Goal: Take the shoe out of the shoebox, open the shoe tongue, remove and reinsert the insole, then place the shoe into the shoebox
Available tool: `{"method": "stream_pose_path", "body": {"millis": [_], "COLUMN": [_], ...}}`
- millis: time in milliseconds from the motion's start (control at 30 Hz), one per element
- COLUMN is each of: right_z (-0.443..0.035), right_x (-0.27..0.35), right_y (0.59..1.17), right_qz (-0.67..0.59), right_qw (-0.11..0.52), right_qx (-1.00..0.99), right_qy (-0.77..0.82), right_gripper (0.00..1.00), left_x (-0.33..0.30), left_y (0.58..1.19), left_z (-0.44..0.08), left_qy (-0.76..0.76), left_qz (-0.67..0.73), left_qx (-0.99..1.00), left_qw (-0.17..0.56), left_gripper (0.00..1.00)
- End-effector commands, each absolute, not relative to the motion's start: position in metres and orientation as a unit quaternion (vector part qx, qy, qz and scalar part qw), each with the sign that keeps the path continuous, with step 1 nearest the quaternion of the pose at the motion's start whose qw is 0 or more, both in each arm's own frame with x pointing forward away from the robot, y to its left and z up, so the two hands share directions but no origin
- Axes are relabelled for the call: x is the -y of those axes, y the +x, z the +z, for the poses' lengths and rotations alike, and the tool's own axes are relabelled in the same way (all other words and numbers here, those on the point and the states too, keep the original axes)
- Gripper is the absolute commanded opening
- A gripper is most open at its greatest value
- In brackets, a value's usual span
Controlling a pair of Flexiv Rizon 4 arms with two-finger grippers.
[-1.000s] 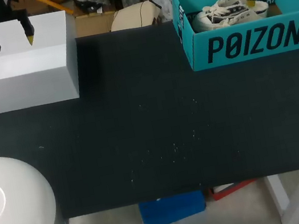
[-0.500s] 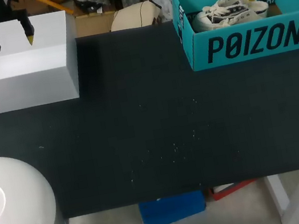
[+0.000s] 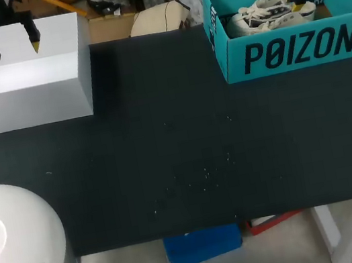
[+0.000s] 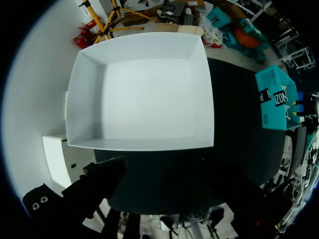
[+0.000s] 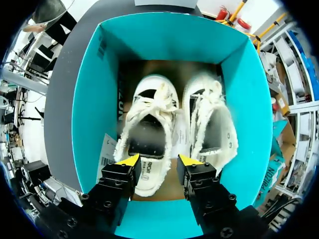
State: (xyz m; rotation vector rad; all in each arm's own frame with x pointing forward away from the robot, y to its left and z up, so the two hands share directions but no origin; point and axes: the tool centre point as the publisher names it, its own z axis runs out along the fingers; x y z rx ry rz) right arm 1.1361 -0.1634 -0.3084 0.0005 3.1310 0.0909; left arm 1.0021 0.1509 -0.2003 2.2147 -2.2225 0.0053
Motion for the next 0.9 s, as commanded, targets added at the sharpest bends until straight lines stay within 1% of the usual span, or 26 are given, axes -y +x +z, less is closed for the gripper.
{"method": "stream_pose_path", "body": {"millis": [33, 200, 567, 900], "right_z": [-0.333, -0.348, -0.374, -0.398], "right_x": [0.165, 0.169, 0.165, 0.156], "right_y": [1.155, 1.156, 1.148, 1.147], "right_qz": [0.026, 0.021, 0.02, 0.018], "right_qw": [-0.015, -0.015, -0.023, -0.017], "right_qx": [-1.0, -1.0, -1.0, -1.0], "right_qy": [0.001, 0.009, 0.004, -0.003], "right_gripper": [0.41, 0.38, 0.37, 0.33], "left_x": [-0.15, -0.15, -0.15, -0.15], "left_y": [1.002, 1.002, 1.002, 1.002], "left_z": [-0.2, -0.2, -0.2, -0.2], "left_qy": [0.707, 0.707, 0.707, 0.707], "left_qz": [0.0, 0.0, 0.0, 0.0], "left_qx": [0.708, 0.708, 0.708, 0.708], "left_qw": [0.001, 0.001, 0.001, 0.001], "left_gripper": [1.0, 1.0, 1.0, 1.0]}}
